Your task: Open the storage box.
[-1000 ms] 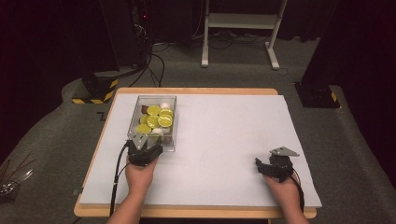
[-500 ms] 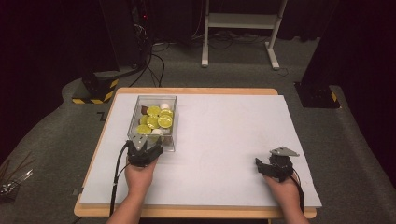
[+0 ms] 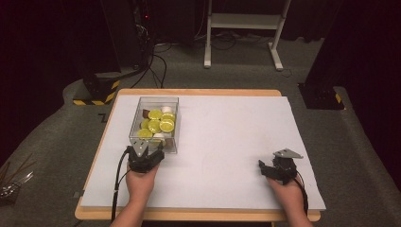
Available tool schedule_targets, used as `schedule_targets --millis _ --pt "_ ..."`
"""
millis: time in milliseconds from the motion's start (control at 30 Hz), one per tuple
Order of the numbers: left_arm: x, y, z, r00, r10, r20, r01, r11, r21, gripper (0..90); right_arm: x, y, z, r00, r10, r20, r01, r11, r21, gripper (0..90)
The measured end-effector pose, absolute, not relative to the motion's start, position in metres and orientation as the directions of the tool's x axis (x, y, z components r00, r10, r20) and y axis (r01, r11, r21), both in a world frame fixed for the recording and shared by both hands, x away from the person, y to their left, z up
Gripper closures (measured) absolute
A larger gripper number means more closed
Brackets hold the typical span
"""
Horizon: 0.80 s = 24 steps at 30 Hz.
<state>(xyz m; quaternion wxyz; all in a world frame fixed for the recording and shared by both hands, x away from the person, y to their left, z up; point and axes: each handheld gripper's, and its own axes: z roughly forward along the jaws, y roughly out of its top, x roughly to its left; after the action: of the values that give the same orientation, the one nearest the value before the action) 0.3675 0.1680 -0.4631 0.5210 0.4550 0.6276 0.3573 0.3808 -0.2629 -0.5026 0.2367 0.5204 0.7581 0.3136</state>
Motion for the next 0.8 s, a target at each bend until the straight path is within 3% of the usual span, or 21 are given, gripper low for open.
schedule_targets --millis 800 --pt "0.342 0.168 -0.464 -0.036 0.941 -0.337 0.195 0.337 0.921 32.5 0.381 -0.263 -0.503 -0.348 0.937 -0.037 0.638 0.265 0.723 27.0"
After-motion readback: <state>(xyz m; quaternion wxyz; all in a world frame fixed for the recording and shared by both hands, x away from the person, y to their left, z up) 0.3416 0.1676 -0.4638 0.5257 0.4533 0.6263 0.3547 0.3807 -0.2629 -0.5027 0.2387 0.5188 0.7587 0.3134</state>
